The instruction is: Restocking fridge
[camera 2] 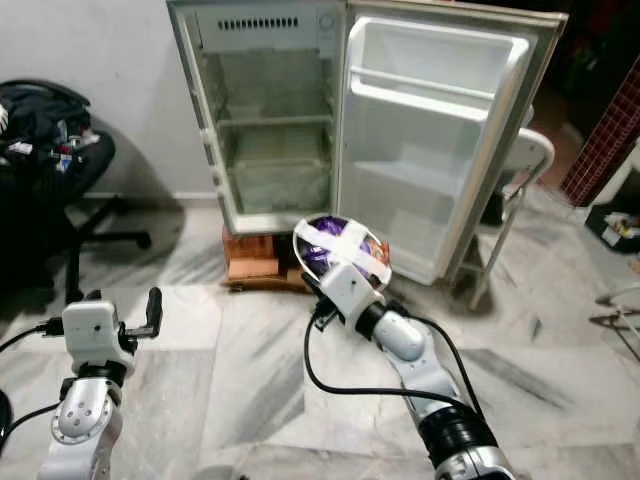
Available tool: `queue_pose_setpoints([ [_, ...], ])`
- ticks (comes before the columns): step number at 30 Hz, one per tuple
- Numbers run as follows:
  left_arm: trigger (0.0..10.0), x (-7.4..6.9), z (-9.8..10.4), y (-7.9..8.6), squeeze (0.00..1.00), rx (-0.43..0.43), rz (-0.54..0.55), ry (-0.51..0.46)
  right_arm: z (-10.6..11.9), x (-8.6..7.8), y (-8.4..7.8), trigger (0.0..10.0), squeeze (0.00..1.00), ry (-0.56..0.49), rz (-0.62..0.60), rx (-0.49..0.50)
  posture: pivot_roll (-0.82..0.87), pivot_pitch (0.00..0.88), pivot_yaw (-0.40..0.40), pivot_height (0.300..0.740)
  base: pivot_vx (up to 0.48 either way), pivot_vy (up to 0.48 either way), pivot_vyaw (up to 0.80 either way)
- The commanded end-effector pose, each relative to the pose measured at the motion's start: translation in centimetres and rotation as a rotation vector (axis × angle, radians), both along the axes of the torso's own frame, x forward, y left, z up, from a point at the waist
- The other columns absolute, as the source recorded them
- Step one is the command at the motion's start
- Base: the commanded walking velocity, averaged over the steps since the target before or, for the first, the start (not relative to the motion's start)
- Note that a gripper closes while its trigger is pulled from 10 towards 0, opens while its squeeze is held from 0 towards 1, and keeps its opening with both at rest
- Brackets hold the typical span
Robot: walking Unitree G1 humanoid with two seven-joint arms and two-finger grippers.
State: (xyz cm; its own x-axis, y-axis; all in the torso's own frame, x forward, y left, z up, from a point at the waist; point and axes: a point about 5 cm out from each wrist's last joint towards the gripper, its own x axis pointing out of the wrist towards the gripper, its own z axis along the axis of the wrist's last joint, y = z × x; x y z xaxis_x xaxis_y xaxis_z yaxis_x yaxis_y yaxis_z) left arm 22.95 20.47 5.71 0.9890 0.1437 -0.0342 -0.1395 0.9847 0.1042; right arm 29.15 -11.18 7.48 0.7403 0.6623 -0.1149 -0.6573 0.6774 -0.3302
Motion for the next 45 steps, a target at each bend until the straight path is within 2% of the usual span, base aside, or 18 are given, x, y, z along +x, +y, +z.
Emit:
queue_pose_setpoints([
  [1,10.0,0.0,0.3,0.7,0.0,0.027,0.001,-0.006,1.3,0.4,1.1,10.0,0.0,-0.06,0.032,0.022,0.03,0.0,0.01,0.74,0.341,0.337,0.0],
  [24,10.0,0.4,0.5,-0.2,0.0,0.048,-0.038,-0.025,1.4,0.2,1.3,10.0,0.0,-0.083,0.064,0.016,0.03,0.008,0.012,0.74,0.368,0.308,0.0],
  [33,10.0,0.5,0.5,-0.3,0.0,0.063,-0.054,-0.021,1.5,0.2,1.3,10.0,0.0,-0.09,0.061,0.014,0.03,0.007,0.011,0.74,0.472,0.0,0.0],
  [45,10.0,0.6,0.5,-0.5,0.0,0.052,-0.072,-0.023,1.2,0.2,0.5,10.0,0.0,-0.087,0.049,-0.01,0.03,0.004,0.011,0.74,0.46,0.0,0.0],
])
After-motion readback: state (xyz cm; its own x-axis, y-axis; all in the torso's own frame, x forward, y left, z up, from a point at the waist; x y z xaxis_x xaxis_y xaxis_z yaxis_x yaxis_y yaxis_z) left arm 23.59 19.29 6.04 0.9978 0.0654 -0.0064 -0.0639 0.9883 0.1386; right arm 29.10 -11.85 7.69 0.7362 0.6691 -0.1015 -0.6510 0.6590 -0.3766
